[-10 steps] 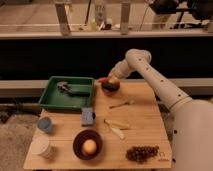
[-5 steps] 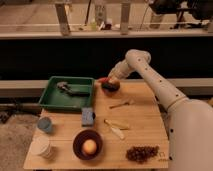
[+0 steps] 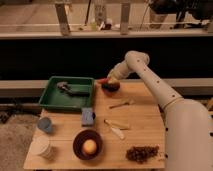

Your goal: Place pepper in red bowl

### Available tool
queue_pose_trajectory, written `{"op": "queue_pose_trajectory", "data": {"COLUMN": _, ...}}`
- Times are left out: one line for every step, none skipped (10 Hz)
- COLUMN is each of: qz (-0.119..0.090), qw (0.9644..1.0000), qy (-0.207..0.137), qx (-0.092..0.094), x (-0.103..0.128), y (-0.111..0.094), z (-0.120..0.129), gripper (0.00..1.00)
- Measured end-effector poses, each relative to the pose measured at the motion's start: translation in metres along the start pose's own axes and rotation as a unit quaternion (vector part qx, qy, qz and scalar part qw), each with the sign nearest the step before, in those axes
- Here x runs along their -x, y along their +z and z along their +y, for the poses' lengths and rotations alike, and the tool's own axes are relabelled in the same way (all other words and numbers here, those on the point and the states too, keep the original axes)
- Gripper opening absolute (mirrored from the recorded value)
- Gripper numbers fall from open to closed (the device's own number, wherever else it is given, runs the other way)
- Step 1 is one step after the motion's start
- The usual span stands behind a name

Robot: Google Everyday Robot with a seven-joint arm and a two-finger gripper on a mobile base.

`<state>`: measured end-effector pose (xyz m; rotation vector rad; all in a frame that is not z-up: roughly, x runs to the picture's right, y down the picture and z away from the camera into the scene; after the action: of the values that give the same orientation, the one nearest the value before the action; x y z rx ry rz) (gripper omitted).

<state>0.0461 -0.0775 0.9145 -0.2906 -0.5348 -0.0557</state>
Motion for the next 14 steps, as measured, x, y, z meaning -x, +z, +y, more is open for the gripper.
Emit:
{"op": "queue_pose_trajectory", "data": {"qz": 0.002, "qw": 1.0, "qy": 0.0, "qx": 0.001, "x": -0.002, "y": 0.003, "z": 0.0, "gripper": 0.0}}
{"op": "queue_pose_trajectory", "data": {"qz": 0.004, "qw": 1.0, "qy": 0.001, "qx": 0.002, "x": -0.004, "y": 0.005, "z": -0.001, "gripper": 0.0}}
{"op": "queue_pose_trajectory", "data": {"qz": 0.006, "qw": 1.0, "qy": 0.002, "qx": 0.003, "x": -0.007, "y": 0.006, "z": -0.001, "gripper": 0.01}}
{"op": "queue_pose_trajectory", "data": {"qz": 0.011, "qw": 0.9999, "qy": 0.006, "qx": 0.003, "x": -0.01, "y": 0.007, "z": -0.002, "gripper": 0.09}}
{"op": "queue_pose_trajectory", "data": {"qz": 0.013, "qw": 0.9999, "qy": 0.009, "qx": 0.002, "x": -0.012, "y": 0.007, "z": -0.002, "gripper": 0.18}}
{"op": "queue_pose_trajectory", "data": {"qz": 0.017, "qw": 0.9998, "qy": 0.012, "qx": 0.003, "x": -0.014, "y": 0.008, "z": -0.002, "gripper": 0.28}}
{"op": "queue_pose_trajectory", "data": {"qz": 0.019, "qw": 0.9997, "qy": 0.014, "qx": 0.003, "x": -0.015, "y": 0.008, "z": -0.003, "gripper": 0.41}}
{"op": "queue_pose_trajectory", "data": {"qz": 0.022, "qw": 0.9996, "qy": 0.016, "qx": 0.003, "x": -0.016, "y": 0.01, "z": -0.003, "gripper": 0.66}}
{"op": "queue_pose_trajectory", "data": {"qz": 0.02, "qw": 0.9996, "qy": 0.019, "qx": 0.004, "x": -0.016, "y": 0.011, "z": -0.003, "gripper": 0.78}}
{"op": "queue_pose_trajectory", "data": {"qz": 0.018, "qw": 0.9996, "qy": 0.02, "qx": 0.005, "x": -0.017, "y": 0.011, "z": -0.003, "gripper": 0.8}}
{"op": "queue_pose_trajectory", "data": {"qz": 0.018, "qw": 0.9996, "qy": 0.021, "qx": 0.005, "x": -0.019, "y": 0.01, "z": -0.002, "gripper": 0.8}}
{"op": "queue_pose_trajectory", "data": {"qz": 0.018, "qw": 0.9996, "qy": 0.021, "qx": 0.004, "x": -0.019, "y": 0.01, "z": -0.002, "gripper": 0.8}}
{"op": "queue_pose_trajectory", "data": {"qz": 0.017, "qw": 0.9997, "qy": 0.019, "qx": 0.005, "x": -0.018, "y": 0.01, "z": -0.002, "gripper": 0.8}}
{"op": "queue_pose_trajectory", "data": {"qz": 0.016, "qw": 0.9997, "qy": 0.016, "qx": 0.006, "x": -0.017, "y": 0.011, "z": -0.002, "gripper": 0.8}}
